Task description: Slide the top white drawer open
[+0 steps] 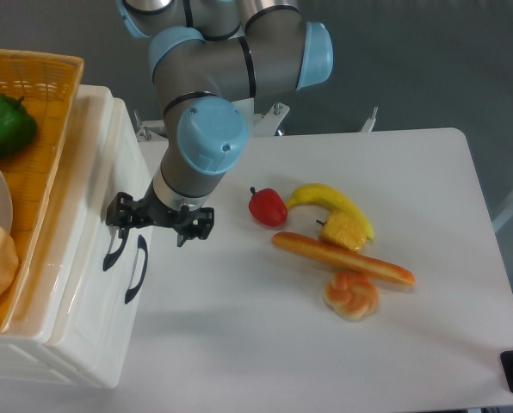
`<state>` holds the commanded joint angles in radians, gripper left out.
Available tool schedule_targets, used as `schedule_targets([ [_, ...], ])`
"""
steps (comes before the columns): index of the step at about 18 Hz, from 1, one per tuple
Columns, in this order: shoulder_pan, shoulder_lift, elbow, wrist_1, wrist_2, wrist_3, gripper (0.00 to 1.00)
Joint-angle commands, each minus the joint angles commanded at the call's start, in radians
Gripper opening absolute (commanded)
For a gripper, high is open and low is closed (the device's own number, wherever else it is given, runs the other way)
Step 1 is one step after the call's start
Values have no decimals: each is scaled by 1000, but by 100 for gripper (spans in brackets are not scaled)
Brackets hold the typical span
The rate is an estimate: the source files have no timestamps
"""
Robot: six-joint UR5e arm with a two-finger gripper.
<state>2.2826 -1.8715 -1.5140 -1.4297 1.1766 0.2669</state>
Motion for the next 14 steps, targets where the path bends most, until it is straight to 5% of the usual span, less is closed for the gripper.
schedule_targets([
  [14,-2,3,-5,5,14,-2,100],
])
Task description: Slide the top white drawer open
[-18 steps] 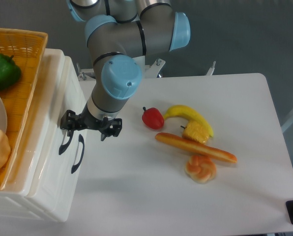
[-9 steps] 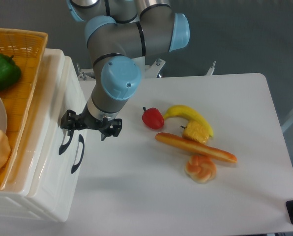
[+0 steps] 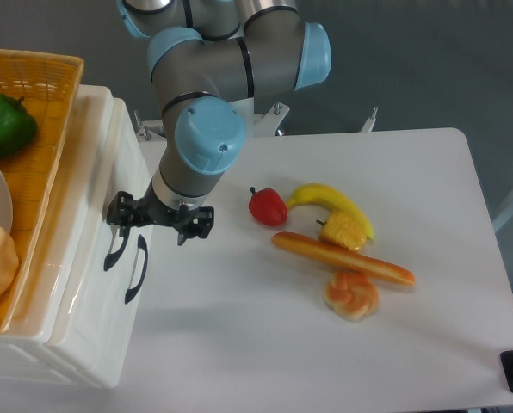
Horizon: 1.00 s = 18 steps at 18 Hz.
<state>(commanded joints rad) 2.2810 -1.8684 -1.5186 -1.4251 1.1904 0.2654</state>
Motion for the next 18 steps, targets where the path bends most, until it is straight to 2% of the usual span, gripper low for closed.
schedule_targets([
  [4,-28,-8,2,-2,52,-2,100],
  [18,-26,5,23,0,64,0,100],
])
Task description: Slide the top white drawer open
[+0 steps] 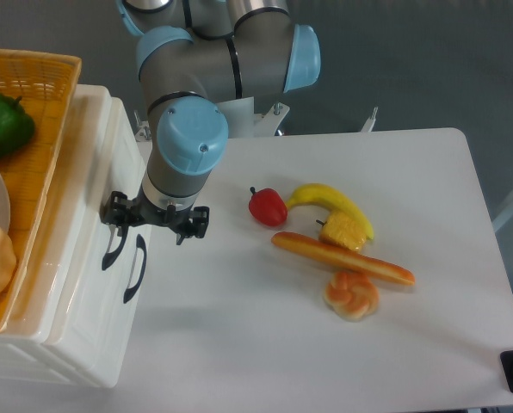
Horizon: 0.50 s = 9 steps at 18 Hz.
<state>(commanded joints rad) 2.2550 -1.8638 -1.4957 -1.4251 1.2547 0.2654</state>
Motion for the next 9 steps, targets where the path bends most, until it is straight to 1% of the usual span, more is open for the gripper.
schedule_targets([
  [6,-5,2,5,3,58,2,100],
  [9,-6,-2,5,0,60,0,100],
])
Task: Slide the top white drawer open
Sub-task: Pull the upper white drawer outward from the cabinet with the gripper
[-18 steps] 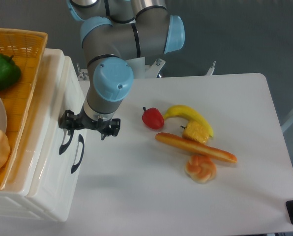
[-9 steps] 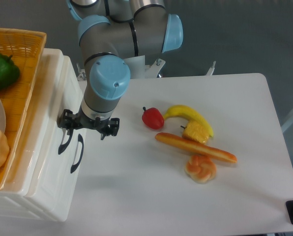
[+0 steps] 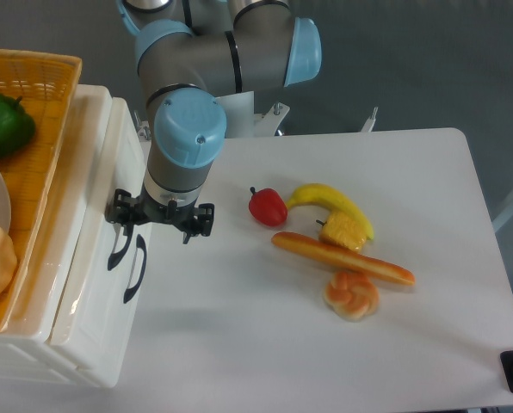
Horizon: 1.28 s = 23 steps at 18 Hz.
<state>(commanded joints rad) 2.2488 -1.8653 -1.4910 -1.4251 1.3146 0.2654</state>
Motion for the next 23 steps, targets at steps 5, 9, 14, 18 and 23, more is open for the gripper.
schedule_targets([
  [5,0,3,0,6,8,2,100],
  [9,0,9,3,6,35,3,100],
  [14,-2,11,11,8,86,5,100],
  [18,-6,11,15,6,120,23,100],
  [23,-6,15,20,6,124,32,100],
])
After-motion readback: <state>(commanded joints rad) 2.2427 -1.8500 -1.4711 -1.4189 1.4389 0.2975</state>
